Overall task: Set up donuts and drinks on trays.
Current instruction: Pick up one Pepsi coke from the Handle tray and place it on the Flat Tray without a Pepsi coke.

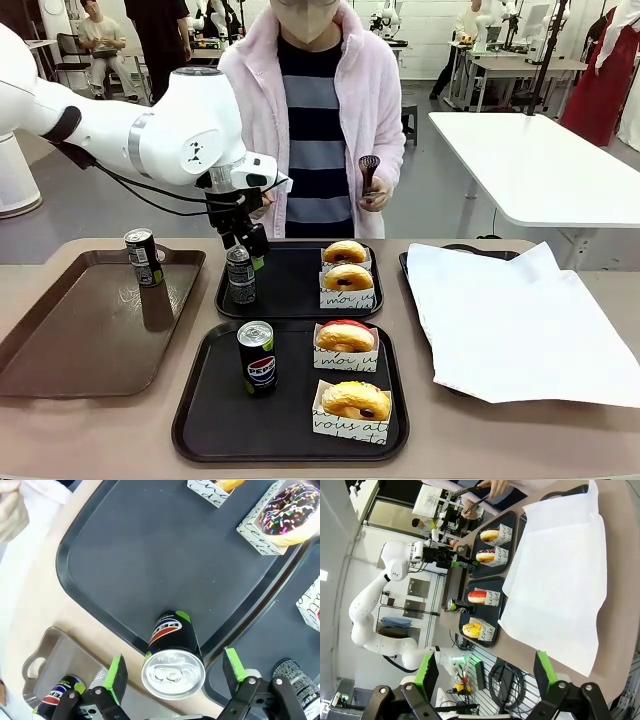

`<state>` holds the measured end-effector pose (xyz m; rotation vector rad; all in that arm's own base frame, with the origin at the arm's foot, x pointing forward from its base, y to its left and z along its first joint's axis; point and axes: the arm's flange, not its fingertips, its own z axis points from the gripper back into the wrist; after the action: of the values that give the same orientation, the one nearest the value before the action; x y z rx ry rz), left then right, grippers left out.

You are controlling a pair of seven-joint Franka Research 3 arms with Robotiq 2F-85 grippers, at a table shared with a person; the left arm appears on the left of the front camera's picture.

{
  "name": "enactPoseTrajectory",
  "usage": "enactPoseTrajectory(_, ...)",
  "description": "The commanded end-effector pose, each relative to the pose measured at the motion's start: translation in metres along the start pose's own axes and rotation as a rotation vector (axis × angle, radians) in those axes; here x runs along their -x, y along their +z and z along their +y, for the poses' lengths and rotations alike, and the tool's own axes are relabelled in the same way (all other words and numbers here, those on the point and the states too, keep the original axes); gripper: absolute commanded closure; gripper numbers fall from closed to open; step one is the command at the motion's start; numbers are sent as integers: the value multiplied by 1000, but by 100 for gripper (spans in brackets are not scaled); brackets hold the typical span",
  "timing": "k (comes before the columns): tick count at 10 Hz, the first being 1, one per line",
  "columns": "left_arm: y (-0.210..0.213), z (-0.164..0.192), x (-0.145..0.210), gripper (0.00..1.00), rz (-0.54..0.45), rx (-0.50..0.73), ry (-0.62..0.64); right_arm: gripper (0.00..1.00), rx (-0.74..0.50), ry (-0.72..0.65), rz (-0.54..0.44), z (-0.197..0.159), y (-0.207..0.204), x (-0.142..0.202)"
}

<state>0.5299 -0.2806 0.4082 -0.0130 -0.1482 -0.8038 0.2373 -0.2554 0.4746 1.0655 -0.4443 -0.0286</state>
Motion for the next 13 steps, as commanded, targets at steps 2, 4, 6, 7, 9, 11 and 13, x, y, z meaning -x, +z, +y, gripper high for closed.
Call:
enactPoseTrajectory(2,15,-9,10,0,-5,-23,-13,0,-25,19,-15,0,0,-2)
enactPoseTrajectory(4,38,-16,20,0,5,-39,52,0,-25,19,-15,0,0,-2)
enactPoseTrajectory(6,76,-10,49,0,-25,-48,91,0,-25,19,-15,0,0,-2)
enactPoseTrajectory(7,96,0,71,0,-24,-11,186,0,-25,19,-15,0,0,-2)
enactPoseTrajectory(9,115,18,110,0,-35,-33,304,0,-25,19,-15,0,0,-2)
enactPoseTrajectory(11,123,34,139,0,-36,-37,387,0,-25,19,-15,0,0,-2)
enactPoseTrajectory(13,124,40,163,0,-24,-19,420,0,-25,19,-15,0,0,-2)
